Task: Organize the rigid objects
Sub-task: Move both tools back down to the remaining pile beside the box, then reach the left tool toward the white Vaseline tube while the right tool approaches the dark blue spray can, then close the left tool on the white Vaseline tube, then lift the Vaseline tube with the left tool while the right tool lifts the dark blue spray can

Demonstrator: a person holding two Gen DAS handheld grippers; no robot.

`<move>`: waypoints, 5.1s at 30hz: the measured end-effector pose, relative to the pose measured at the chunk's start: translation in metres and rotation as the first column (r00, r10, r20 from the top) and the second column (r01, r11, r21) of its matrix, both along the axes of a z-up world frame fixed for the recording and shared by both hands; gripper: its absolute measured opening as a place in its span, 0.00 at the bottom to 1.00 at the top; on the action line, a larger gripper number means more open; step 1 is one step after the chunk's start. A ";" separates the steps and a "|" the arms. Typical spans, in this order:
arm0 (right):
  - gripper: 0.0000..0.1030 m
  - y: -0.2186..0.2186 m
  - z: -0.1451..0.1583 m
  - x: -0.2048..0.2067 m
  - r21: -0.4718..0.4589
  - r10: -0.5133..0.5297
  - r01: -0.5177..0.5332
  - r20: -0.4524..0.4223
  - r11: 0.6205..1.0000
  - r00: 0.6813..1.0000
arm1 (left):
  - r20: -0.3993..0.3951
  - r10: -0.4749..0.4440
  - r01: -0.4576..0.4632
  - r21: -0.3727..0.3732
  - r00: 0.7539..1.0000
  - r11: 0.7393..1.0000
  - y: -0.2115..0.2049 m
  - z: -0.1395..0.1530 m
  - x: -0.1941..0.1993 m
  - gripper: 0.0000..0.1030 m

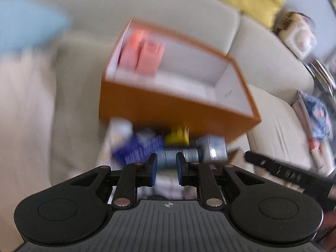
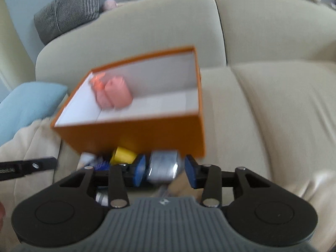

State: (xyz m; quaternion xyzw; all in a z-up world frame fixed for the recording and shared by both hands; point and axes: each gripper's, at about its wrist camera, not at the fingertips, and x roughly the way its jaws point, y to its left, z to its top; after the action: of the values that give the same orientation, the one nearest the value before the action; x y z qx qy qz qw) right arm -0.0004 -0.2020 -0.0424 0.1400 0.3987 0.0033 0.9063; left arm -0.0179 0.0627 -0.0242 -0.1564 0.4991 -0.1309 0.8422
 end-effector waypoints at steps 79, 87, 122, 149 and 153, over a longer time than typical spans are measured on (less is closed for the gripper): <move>0.62 0.036 -0.107 0.071 0.426 -0.152 0.251 -0.253 0.869 0.955 | -0.155 -0.030 0.077 0.307 0.987 0.948 -0.007 -0.088 0.042 0.68; 0.52 0.043 -0.101 0.069 0.394 -0.141 0.216 -0.211 0.893 0.967 | -0.170 -0.002 0.044 0.247 0.986 0.968 0.000 -0.092 0.047 0.62; 0.59 0.099 -0.060 0.055 -0.030 0.279 -0.283 -0.093 0.959 0.956 | -0.062 -0.083 0.103 0.530 0.995 0.842 -0.050 -0.080 0.050 0.39; 0.53 0.178 -0.084 0.086 -0.455 0.779 -0.794 -0.286 0.403 0.559 | -0.093 0.040 0.010 0.478 0.995 0.878 0.000 -0.067 0.051 0.11; 0.53 0.182 -0.089 0.090 -0.437 0.784 -0.795 -0.267 0.420 0.561 | -0.064 0.078 -0.043 0.426 0.995 0.904 0.009 -0.058 0.049 0.10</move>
State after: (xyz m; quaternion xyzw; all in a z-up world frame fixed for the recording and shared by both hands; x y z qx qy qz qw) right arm 0.0899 -0.0202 -0.1312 -0.3092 0.4126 0.3200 0.7949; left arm 0.0307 0.0718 -0.0825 0.0101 0.5435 0.0133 0.8393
